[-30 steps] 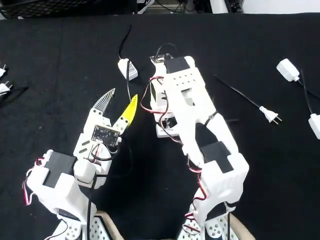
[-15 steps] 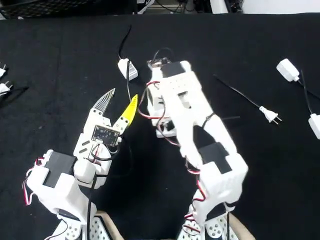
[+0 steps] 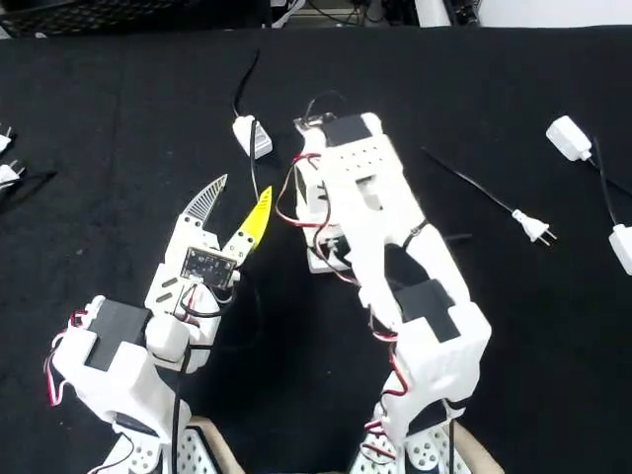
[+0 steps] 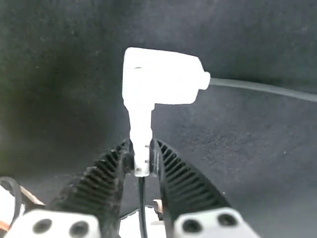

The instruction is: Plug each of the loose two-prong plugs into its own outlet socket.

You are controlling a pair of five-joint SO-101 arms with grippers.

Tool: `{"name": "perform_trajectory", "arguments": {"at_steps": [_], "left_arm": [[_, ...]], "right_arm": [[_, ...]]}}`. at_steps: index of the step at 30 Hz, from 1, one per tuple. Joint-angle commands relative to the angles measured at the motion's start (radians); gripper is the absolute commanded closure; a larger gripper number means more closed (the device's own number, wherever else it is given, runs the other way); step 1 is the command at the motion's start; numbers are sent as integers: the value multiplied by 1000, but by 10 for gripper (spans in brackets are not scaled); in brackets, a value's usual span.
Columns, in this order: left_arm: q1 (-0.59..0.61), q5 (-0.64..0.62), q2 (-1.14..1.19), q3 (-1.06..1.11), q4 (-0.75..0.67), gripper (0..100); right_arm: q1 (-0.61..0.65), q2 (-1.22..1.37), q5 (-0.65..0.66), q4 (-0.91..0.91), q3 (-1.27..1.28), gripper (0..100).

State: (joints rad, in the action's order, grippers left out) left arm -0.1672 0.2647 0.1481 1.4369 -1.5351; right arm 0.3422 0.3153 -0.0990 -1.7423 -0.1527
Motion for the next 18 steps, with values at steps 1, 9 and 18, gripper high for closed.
{"name": "perform_trajectory", "arguments": {"at_steps": [1,9,18], "left_arm": [[-8,-2,-5,-41,3,761],[-25,-8,-3,-65,6,762],[-35,-5,-3,-54,6,762]], "right_arm": [[0,-13,26,-25,-36,986],[91,-59,58,-17,-38,986],[173,-200,61,-17,-35,986]]}}
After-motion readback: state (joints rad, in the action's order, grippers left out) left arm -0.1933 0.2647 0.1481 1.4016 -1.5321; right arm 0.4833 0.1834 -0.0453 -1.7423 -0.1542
